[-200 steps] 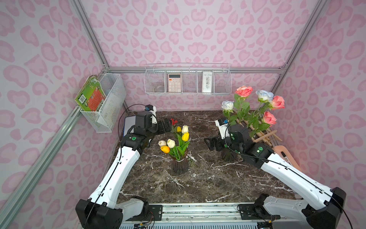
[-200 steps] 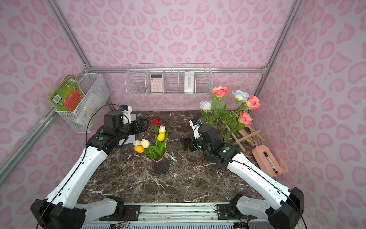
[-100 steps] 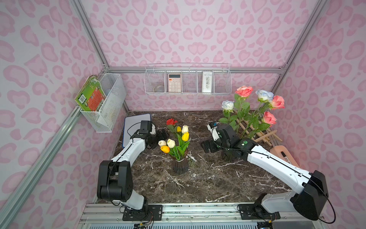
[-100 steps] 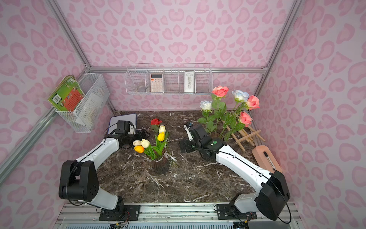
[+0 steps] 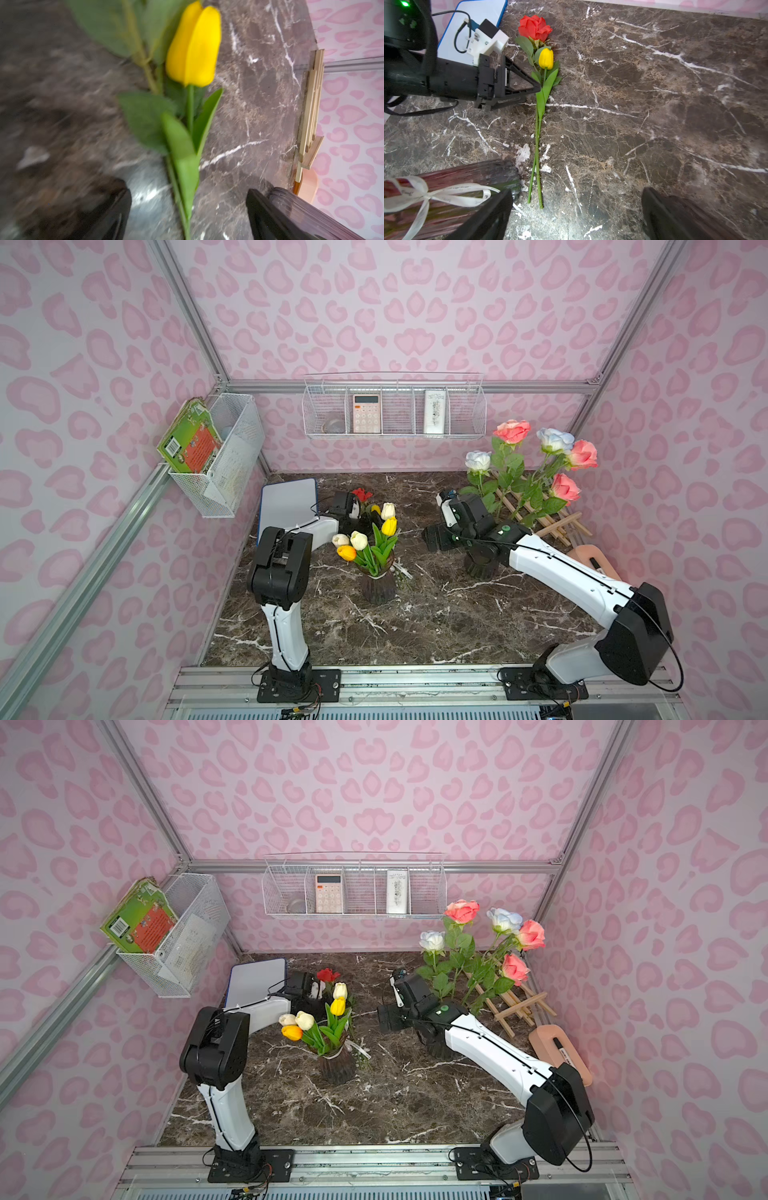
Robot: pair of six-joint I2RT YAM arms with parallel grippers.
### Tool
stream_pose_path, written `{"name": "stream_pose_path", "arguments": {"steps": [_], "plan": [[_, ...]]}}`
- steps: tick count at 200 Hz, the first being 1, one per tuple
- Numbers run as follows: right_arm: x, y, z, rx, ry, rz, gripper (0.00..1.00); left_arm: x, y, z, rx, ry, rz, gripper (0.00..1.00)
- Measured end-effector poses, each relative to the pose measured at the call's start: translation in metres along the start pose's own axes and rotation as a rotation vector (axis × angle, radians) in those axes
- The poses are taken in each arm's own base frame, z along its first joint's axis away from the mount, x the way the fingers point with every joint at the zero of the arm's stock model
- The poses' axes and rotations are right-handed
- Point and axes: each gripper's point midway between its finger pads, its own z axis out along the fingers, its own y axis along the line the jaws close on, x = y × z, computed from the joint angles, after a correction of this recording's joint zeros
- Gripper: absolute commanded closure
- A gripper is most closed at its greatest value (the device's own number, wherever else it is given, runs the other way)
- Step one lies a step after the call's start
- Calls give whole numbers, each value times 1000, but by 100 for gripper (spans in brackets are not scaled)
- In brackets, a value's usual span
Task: Arrange the flowers in different vases according to their variety
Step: Move the flower to the center of the board.
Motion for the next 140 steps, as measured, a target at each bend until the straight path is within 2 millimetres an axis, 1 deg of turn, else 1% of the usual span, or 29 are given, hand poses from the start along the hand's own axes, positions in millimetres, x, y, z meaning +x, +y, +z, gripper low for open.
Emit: {"name": "stream_pose_path", "arguments": {"steps": [27,39,54,81,95,109,121,131,140], "plan": [[-3,-7,-1,27,-20,30,1,-11,-18,24,49,-7,31,10],[-3,-11,-1,30,-26,40,1,-14,-32,35,68,-11,62,10],[-2,-17,0,39,-32,64,1,-7,-51,50,91,-2,107,10],[0,-24,4,45,-39,85,1,10,-75,67,118,21,159,10],[-3,-23,3,35,-50,93,1,12,-87,70,129,27,173,10],[-6,-22,3,26,-60,97,1,14,-89,68,122,34,170,10],[-8,-20,3,15,-66,96,1,19,-84,61,102,51,156,10],[-9,-19,4,13,-68,92,1,24,-77,52,84,65,135,10],[-10,-19,4,12,-67,90,3,23,-68,42,59,67,113,9]]}}
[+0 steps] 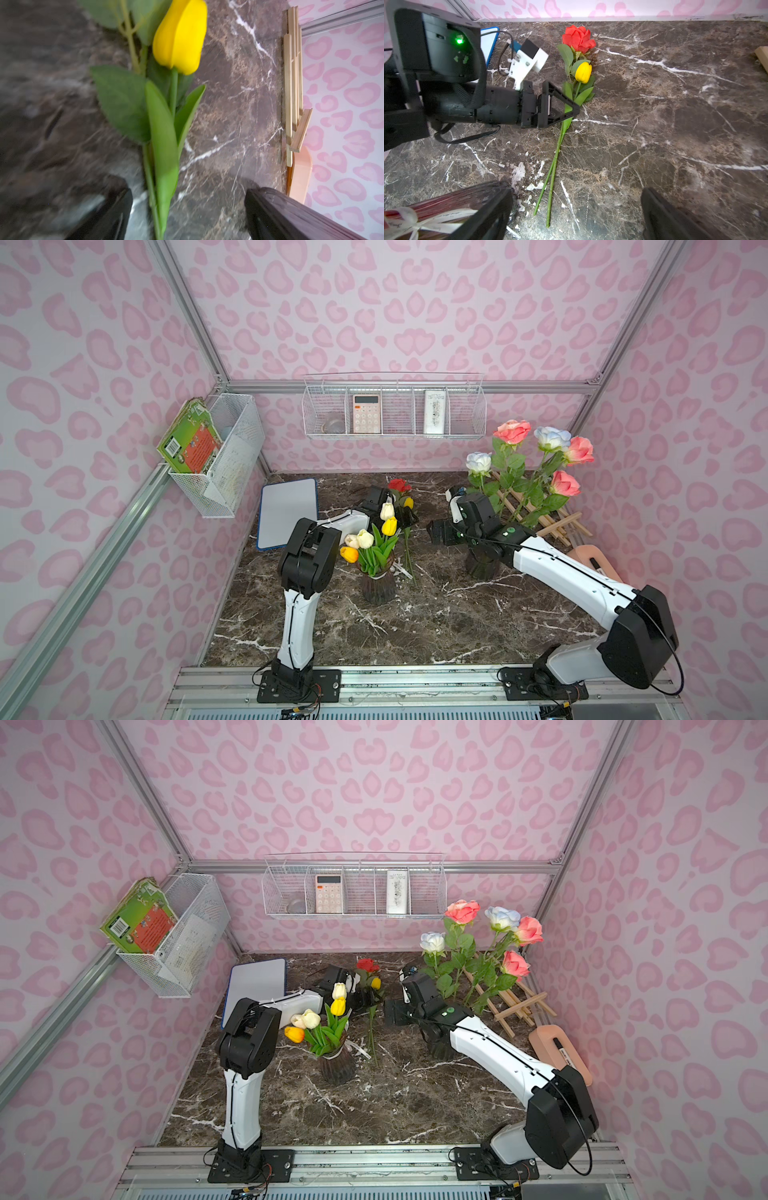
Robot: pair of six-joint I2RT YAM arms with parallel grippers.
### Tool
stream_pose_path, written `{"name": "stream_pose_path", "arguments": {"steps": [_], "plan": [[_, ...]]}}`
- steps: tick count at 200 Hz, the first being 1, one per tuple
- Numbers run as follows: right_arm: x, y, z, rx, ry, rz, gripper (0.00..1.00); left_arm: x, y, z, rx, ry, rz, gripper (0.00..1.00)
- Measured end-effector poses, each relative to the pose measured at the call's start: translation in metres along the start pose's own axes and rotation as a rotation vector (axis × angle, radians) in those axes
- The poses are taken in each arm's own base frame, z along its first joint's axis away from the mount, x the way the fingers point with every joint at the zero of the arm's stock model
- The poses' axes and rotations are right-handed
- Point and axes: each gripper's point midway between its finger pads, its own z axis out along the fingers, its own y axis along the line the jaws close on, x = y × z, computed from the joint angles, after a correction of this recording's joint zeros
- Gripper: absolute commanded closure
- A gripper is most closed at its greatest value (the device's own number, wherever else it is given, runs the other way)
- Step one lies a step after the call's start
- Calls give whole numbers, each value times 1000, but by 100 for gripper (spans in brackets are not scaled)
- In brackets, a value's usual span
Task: Arrange the flowers in different vases according to their variety
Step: Move the flower to the center of the board, then pick up the flower at the center of the board.
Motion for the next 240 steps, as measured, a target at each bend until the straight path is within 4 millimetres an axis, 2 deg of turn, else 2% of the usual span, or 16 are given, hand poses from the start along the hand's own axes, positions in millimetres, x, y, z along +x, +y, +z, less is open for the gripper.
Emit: {"name": "stream_pose_path", "arguments": {"steps": [19,47,67,91,114,151,171,184,201,221,240], "plan": [[-1,8,2,-26,7,-13,11,-8,8,-25,-29,-21,-33,9],[4,29,8,-59,41,-64,20,-28,1,-65,-16,-86,-16,9],[14,41,18,-65,93,-91,28,-30,3,-86,-17,-110,-11,9],[27,40,33,-35,163,-104,34,-25,10,-105,-31,-123,-18,9],[42,43,46,-18,224,-125,42,-21,19,-116,-51,-138,-16,9],[69,46,70,-11,313,-146,48,-9,37,-130,-94,-149,-29,9],[86,44,83,-5,362,-149,48,-7,44,-137,-111,-164,-29,9],[95,42,90,2,389,-151,52,-8,48,-141,-120,-173,-33,9],[98,47,98,-10,405,-148,56,-7,54,-144,-130,-179,-38,9],[98,52,106,-24,404,-148,57,-7,60,-146,-141,-181,-41,9],[106,53,114,-27,429,-150,57,-7,63,-147,-147,-182,-44,9]]}}
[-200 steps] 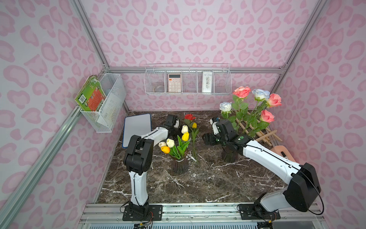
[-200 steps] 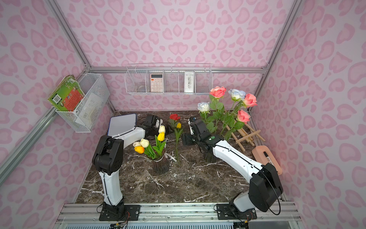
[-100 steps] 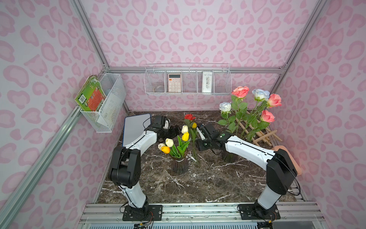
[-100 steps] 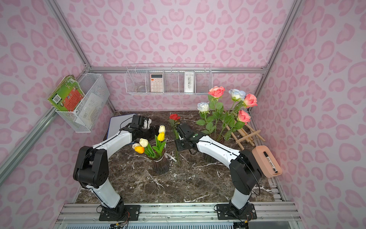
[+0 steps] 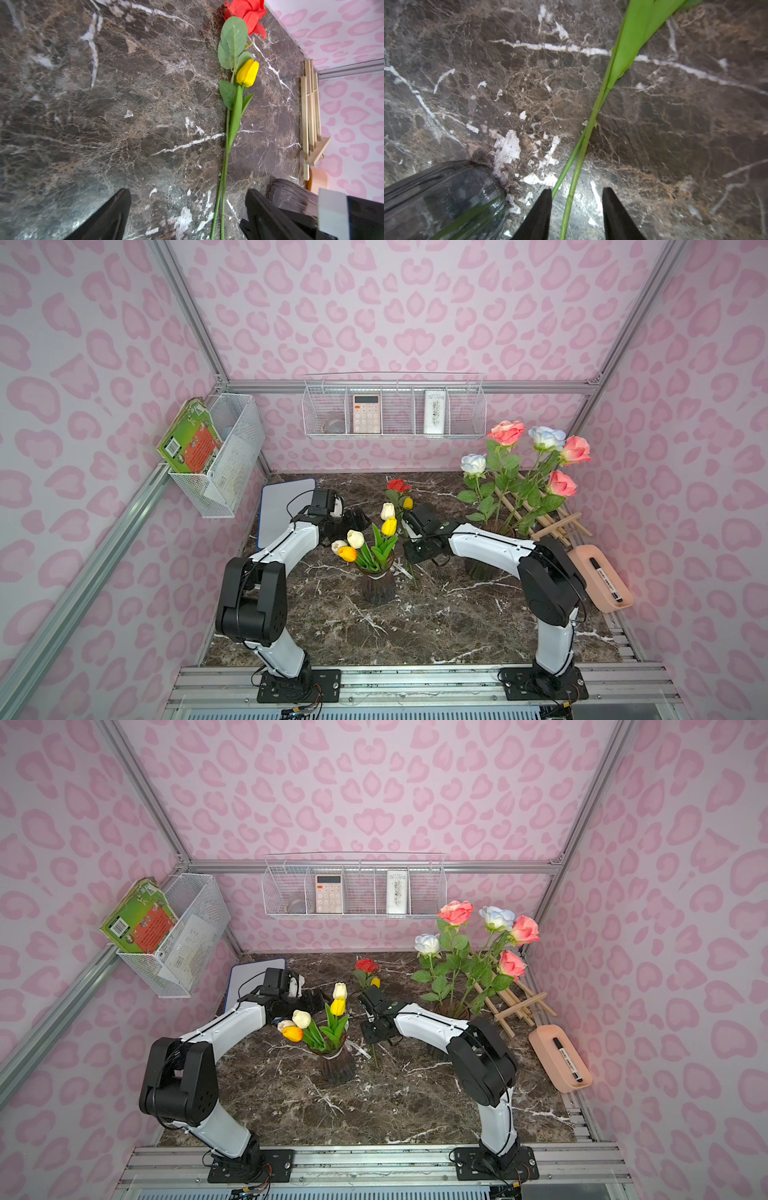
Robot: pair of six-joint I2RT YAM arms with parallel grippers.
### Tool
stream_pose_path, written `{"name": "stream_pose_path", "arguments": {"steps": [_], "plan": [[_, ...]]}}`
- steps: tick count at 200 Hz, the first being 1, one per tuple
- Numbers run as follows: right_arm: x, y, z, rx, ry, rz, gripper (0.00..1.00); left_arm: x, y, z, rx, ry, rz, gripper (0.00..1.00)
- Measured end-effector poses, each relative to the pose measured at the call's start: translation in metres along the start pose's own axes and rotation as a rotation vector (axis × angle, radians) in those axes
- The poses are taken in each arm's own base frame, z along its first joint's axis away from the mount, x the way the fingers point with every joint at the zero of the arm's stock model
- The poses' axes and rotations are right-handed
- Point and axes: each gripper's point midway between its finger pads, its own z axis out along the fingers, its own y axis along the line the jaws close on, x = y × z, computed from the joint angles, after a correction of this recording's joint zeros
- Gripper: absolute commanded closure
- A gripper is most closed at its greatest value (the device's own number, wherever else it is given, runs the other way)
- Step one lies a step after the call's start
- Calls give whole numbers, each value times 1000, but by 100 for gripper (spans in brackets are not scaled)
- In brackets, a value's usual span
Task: Arrange the flowers in different vases according to their variety
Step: Pick up the flower at the center of the board.
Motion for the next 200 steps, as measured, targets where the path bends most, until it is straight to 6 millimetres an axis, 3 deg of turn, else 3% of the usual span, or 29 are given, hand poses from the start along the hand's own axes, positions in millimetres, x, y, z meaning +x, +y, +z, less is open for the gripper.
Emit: {"name": "stream_pose_path", "arguments": {"steps": [44,87,153,200], "plan": [[8,-3,22,13,46,0,70,-1,4,0,-6,-2,-1,9],[17,-8,36,36,85,3,76,2,9,2,-12,10,-7,9],[-2,-16,48,114,62,-7,74,3,12,2,-13,11,-14,9],[-16,-25,55,168,36,-14,92,3,10,-2,-2,4,-11,9]]}}
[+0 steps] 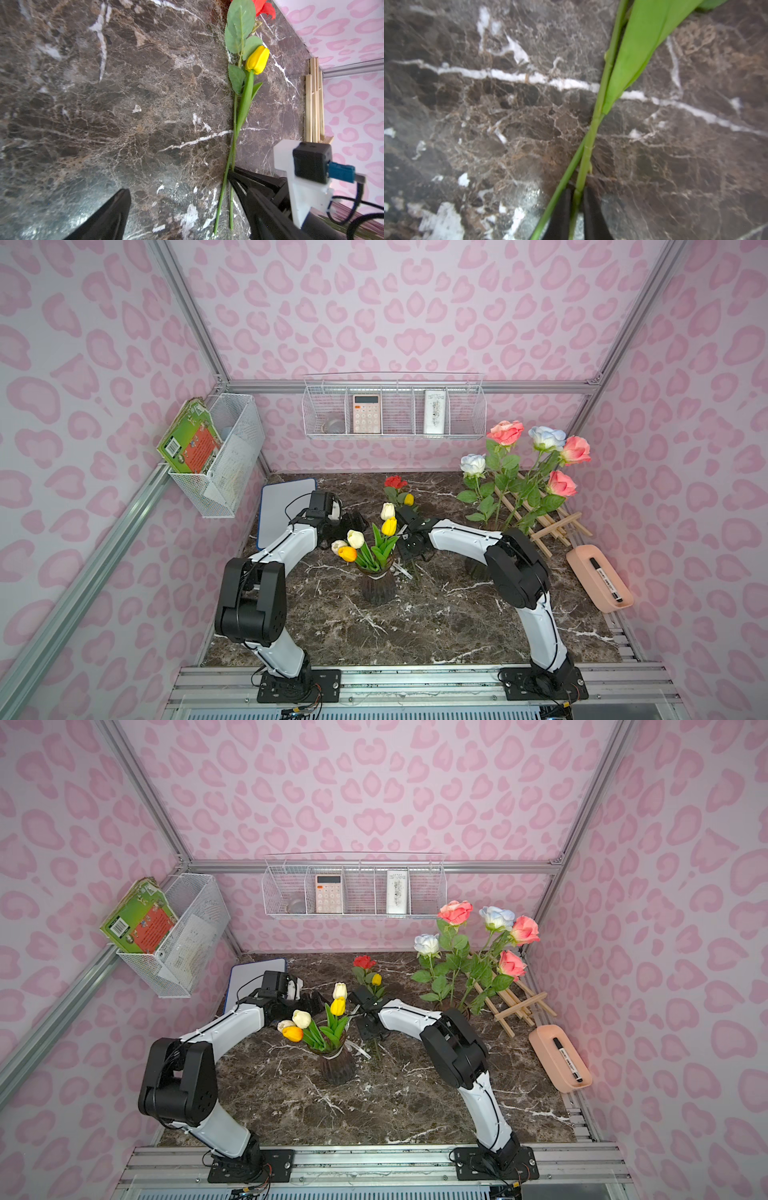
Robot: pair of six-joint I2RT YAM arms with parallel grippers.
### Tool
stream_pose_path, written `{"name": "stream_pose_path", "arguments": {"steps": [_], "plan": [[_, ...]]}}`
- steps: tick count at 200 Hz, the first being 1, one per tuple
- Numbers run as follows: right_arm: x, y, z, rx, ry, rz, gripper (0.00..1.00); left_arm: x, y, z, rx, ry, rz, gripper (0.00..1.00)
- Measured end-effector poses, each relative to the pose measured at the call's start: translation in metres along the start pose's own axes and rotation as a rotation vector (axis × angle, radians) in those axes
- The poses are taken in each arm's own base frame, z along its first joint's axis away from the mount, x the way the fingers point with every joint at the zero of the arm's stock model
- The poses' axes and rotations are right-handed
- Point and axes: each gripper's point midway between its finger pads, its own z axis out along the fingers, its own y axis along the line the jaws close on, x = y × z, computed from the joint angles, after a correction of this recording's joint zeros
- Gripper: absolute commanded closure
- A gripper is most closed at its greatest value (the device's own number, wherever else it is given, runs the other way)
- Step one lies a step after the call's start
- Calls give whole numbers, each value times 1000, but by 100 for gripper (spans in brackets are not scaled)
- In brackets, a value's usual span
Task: Arrange the flowers in different vases according to their variety
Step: Pick up the flower at the center of the board.
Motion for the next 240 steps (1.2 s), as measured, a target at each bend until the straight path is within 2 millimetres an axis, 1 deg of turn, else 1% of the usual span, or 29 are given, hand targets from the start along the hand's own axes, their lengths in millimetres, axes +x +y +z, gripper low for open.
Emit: {"name": "stream_pose_path", "arguments": {"steps": [20,41,60,81,98,127,170,194,218,240], "plan": [[-1,0,-3,-2,-12,-3,100,-1,-2,-4,5,-9,5,9],[7,-4,-9,0,-4,-3,100,1,-4,-8,10,-16,8,9],[15,-9,-21,-5,0,0,100,2,-6,-15,16,-26,12,9],[15,-12,-41,-30,-44,3,100,3,-9,-24,22,-45,18,9],[10,-13,-62,-67,-120,-1,100,3,-11,-31,25,-62,23,9],[12,-13,-90,-125,-213,-4,100,3,-13,-42,25,-85,27,9],[1,-11,-139,-193,-389,-27,100,3,-17,-56,23,-111,35,9],[-5,-13,-177,-227,-520,-46,100,2,-21,-66,29,-136,45,8],[-5,-15,-218,-262,-657,-66,100,2,-22,-77,22,-161,53,5],[-2,-20,-260,-288,-806,-85,100,3,-23,-85,13,-176,62,1]]}}
